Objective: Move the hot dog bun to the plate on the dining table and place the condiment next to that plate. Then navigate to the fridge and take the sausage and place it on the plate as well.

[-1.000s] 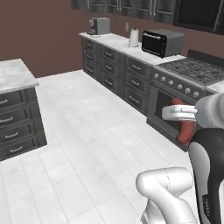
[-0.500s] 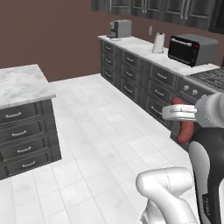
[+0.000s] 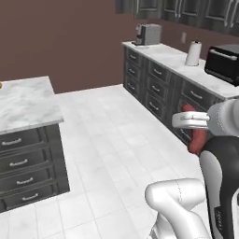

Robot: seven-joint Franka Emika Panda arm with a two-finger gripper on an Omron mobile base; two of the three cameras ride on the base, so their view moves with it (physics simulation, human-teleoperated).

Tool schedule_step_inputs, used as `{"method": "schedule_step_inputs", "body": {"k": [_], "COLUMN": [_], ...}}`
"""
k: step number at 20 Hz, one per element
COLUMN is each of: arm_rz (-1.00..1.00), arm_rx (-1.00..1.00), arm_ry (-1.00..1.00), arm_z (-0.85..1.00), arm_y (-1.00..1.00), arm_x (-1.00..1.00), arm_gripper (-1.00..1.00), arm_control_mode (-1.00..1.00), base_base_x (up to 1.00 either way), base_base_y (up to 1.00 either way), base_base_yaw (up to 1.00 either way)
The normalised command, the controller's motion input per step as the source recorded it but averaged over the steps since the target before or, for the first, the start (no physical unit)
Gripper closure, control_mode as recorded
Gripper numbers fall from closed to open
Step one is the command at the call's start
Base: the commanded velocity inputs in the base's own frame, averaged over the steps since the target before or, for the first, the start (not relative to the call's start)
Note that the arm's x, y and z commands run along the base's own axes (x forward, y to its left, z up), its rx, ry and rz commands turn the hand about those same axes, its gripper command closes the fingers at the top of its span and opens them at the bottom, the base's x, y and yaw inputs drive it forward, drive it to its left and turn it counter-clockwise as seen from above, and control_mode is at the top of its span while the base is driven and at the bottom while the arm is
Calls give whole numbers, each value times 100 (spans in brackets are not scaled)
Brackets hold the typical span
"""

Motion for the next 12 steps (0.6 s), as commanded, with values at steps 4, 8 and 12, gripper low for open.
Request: {"method": "schedule_step_inputs", "body": {"k": [4, 8, 12], "arm_rz": [0, 0, 0], "arm_rx": [0, 0, 0], "arm_ry": [0, 0, 0], "arm_z": [0, 0, 0], "arm_y": [0, 0, 0], "arm_x": [0, 0, 0], "arm_gripper": [100, 100, 100], "arm_control_mode": [100, 100, 100], "base_base_x": [100, 100, 100], "base_base_y": [-52, -55, -45], "base_base_yaw": [22, 21, 19]}}
